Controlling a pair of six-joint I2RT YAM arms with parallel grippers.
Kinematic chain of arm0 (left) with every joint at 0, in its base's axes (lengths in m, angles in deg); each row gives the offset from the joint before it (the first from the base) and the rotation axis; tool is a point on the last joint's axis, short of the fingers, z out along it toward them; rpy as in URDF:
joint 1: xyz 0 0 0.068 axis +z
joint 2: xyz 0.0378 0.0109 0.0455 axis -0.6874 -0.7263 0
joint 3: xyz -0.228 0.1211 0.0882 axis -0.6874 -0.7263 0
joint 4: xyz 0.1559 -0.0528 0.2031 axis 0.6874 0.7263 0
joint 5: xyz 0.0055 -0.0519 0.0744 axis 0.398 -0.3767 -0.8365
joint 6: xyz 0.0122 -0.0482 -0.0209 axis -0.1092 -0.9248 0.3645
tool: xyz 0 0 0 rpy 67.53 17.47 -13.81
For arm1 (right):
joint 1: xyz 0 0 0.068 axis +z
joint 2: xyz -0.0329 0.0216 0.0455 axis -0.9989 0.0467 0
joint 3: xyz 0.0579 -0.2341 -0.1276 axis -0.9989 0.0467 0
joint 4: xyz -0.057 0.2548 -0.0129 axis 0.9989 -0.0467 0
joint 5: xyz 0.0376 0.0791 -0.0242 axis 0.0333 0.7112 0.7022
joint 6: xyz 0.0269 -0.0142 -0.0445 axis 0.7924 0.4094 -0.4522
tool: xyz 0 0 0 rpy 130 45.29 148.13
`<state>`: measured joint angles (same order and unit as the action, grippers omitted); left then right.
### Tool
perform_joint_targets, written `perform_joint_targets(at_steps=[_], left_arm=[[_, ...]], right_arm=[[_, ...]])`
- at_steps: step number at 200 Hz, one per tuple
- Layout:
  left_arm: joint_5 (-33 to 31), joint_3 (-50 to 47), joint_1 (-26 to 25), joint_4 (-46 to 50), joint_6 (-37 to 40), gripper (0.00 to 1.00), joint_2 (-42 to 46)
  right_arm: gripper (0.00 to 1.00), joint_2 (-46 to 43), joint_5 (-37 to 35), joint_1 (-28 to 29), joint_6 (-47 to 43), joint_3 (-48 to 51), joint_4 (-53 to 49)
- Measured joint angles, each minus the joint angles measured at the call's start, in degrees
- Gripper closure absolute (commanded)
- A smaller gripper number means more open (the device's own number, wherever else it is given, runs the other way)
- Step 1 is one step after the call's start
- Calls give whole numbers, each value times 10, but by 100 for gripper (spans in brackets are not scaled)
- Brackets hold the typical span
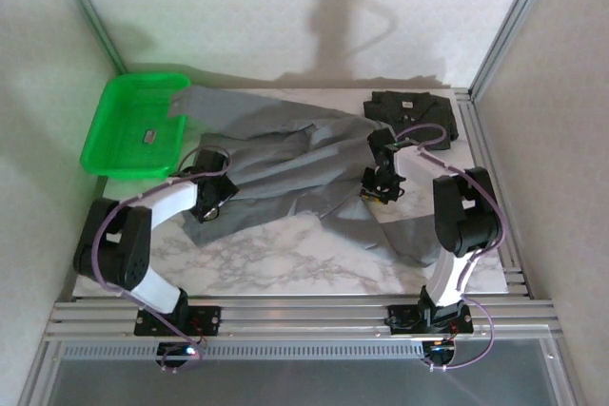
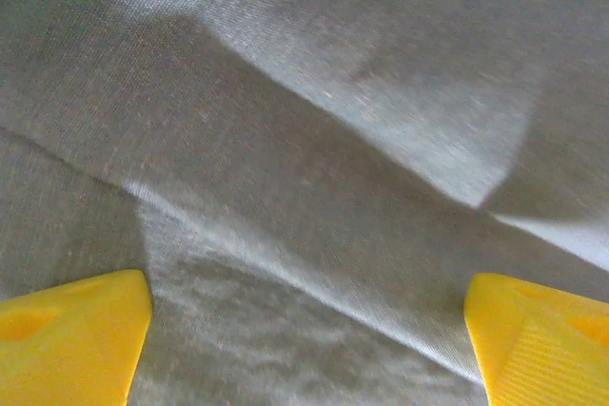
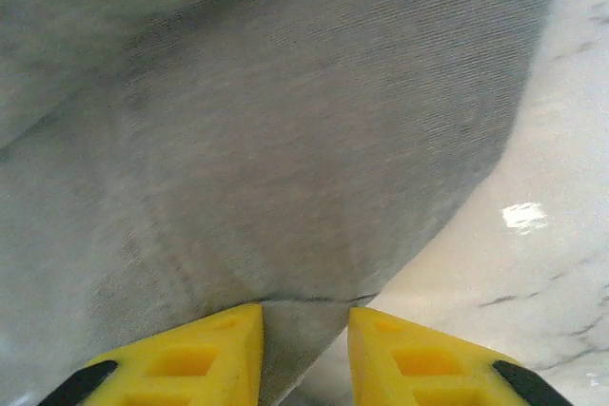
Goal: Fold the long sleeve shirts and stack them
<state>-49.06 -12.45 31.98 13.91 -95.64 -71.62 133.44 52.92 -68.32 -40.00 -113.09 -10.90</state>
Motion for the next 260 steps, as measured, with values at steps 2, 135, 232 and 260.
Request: perform_joint_targets(at_steps=[2,135,232,260], left_arm=[[-2,2,0,0,0,11,-3],[19,289,-54,51,30,5,-34],[106,478,-60,50,101,83,-356],[110,482,-60,18,105,89,-370]], right_arm=[[72,1,-4,0,2,0,0],[49,-275,-75,-86,28,113,-45],[84,5,93,118,36,-2,51],[86,13,78,128,40,18,46]])
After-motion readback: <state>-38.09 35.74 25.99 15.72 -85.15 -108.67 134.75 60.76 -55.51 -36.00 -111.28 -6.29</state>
